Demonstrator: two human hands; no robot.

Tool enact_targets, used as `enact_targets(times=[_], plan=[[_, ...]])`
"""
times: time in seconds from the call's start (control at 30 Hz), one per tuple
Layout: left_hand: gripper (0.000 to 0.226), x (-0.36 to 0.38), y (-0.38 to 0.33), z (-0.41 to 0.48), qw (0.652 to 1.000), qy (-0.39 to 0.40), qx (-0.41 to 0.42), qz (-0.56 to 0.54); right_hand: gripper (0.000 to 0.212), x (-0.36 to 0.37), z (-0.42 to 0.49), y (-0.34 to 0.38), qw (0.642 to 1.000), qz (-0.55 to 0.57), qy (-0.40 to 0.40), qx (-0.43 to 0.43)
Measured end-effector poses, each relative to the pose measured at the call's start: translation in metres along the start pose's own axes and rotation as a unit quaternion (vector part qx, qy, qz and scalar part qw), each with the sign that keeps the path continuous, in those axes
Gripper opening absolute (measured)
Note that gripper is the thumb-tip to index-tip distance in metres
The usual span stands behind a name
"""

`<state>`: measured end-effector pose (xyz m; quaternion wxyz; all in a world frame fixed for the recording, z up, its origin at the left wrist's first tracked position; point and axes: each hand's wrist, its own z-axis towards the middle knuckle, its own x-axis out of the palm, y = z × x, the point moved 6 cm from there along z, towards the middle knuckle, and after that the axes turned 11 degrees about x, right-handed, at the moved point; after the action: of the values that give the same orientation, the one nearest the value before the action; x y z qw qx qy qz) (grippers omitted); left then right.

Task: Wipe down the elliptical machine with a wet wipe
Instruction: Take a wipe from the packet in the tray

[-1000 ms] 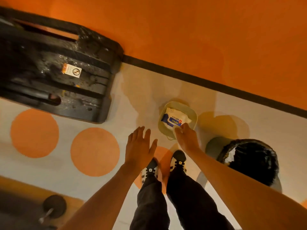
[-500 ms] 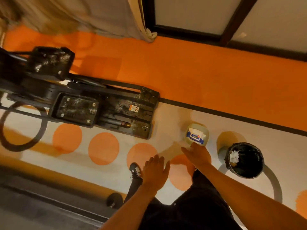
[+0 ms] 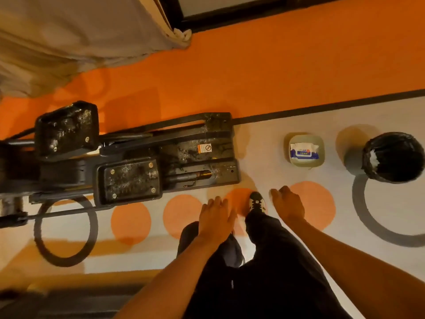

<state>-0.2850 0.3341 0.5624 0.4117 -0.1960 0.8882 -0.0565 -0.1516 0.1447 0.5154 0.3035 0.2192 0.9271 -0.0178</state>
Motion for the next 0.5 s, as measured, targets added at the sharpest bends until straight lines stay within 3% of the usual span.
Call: enact_targets(times=[0.1,0.17,0.27,0.5], plan=[[0.077,0.01,0.038,0.022,0.999,0.011,0.032,0.009,0.043,0.039,0.013,0.018,0.999,0.032,-0.019,-0.004],[0.089,0.016,0.06,0.042,0.997,-0.004,0.048,-0.052,0.043,0.065,0.027,0.031,0.997,0.067,-0.04,-0.004],[0.079,0.038,0.098,0.072,0.993,-0.023,0.06,-0.099,0.041,0.114,0.056,0.054,0.993,0.098,-0.061,-0.027],[0.062,0.164,0.178,0.178,0.967,-0.055,0.236,0.08,0.031,0.272,0.161,0.039,0.959,0.246,-0.133,0.047]])
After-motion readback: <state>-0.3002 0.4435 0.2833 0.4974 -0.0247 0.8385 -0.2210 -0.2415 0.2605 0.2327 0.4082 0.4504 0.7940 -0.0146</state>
